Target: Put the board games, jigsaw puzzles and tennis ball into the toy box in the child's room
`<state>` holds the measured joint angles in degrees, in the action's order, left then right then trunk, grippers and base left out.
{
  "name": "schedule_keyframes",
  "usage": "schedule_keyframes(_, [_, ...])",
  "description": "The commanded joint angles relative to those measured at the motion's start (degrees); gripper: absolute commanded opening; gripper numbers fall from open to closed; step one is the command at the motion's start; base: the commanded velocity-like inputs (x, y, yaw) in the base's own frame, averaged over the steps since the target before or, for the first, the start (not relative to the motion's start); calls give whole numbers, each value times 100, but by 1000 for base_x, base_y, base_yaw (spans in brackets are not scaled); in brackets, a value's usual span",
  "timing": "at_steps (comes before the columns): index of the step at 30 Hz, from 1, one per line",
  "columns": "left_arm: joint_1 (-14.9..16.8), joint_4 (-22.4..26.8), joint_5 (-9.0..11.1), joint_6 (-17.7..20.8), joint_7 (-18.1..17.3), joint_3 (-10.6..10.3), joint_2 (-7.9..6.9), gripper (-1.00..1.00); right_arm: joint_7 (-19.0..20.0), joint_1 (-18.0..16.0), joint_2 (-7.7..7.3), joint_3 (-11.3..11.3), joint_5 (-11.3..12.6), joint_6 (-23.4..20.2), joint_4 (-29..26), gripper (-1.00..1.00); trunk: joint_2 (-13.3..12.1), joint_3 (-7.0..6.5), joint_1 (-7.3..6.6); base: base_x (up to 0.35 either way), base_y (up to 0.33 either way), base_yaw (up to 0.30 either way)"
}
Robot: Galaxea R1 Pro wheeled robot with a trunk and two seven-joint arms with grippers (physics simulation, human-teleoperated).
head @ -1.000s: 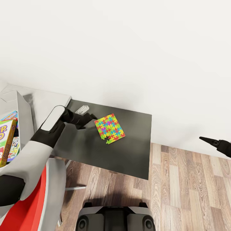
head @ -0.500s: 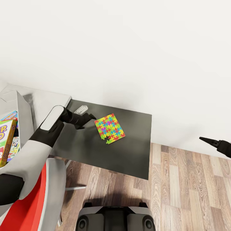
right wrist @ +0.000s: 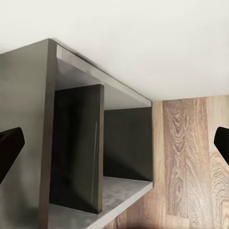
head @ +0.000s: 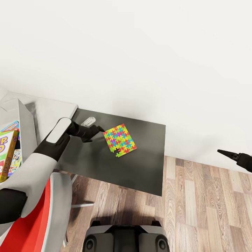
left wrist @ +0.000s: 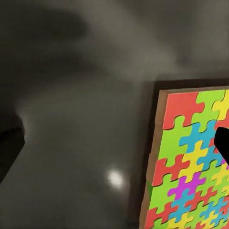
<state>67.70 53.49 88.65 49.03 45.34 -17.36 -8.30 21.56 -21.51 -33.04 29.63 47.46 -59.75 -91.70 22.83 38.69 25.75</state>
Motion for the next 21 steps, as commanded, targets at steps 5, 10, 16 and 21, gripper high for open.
schedule_keyframes(5, [6,-148,-182,-14,-255,-20,0,100,58,-3,0,8,-53,-25,-9,100,9,7,3,0,0,-93])
schedule_keyframes(10, [6,-186,-246,-15,-336,-19,6,100,57,-2,0,8,-53,-25,-11,100,9,7,3,0,0,-199])
schedule_keyframes(16, [3,-212,-291,-16,-393,-21,10,100,54,-2,0,11,-53,-25,-9,100,9,7,3,0,0,-250])
schedule_keyframes(21, [-1,-220,-305,-16,-411,-19,11,100,53,-2,0,14,-53,-25,-8,100,9,7,3,0,0,-269])
